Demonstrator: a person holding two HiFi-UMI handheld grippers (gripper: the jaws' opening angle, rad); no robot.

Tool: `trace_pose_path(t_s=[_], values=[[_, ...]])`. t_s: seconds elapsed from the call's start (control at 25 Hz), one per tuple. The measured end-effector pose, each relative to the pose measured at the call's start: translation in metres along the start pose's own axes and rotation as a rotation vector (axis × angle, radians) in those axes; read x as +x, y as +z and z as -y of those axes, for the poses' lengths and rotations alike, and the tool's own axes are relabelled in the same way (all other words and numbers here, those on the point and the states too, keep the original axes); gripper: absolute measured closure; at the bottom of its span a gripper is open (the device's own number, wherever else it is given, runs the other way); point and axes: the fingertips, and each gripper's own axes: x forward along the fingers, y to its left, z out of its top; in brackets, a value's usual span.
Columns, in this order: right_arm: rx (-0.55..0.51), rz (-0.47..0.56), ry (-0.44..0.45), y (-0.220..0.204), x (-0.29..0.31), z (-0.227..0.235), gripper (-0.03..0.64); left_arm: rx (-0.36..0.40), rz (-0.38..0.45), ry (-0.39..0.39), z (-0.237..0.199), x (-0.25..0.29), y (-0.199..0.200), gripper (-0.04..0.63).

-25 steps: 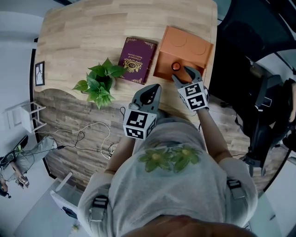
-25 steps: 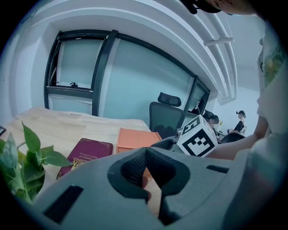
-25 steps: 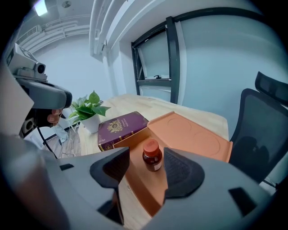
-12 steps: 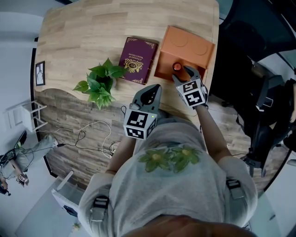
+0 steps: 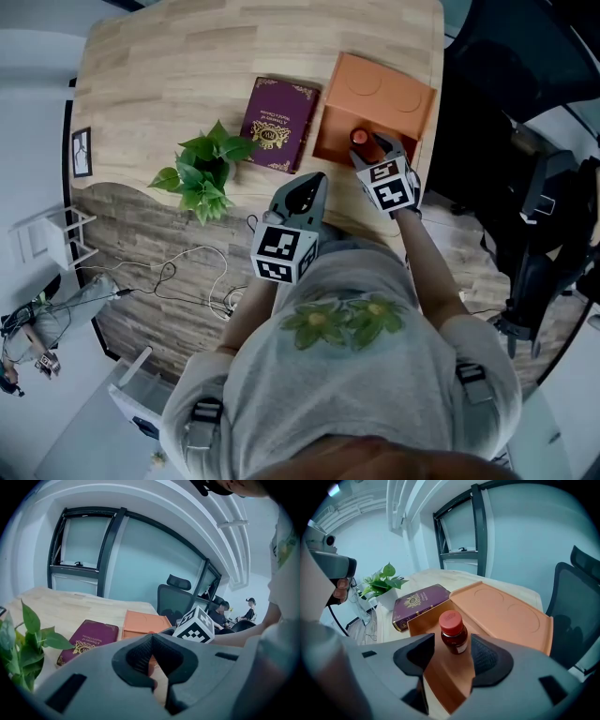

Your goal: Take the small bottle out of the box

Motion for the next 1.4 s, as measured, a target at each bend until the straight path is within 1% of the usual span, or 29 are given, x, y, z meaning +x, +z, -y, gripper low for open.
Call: trace_pose_path(t_s=[0.6, 1.4], values=[[-0.009, -0.048, -0.002, -0.007, 0.019, 0.003, 0.402, -0.031, 0.0, 0.003, -0.007, 0.004, -0.002, 0.588], [-0.009, -0.075, -0.003, -0.009, 0.033, 0.006, 0.402, -0.044, 0.007, 0.01, -0.009, 0.001, -0.003, 0.588]])
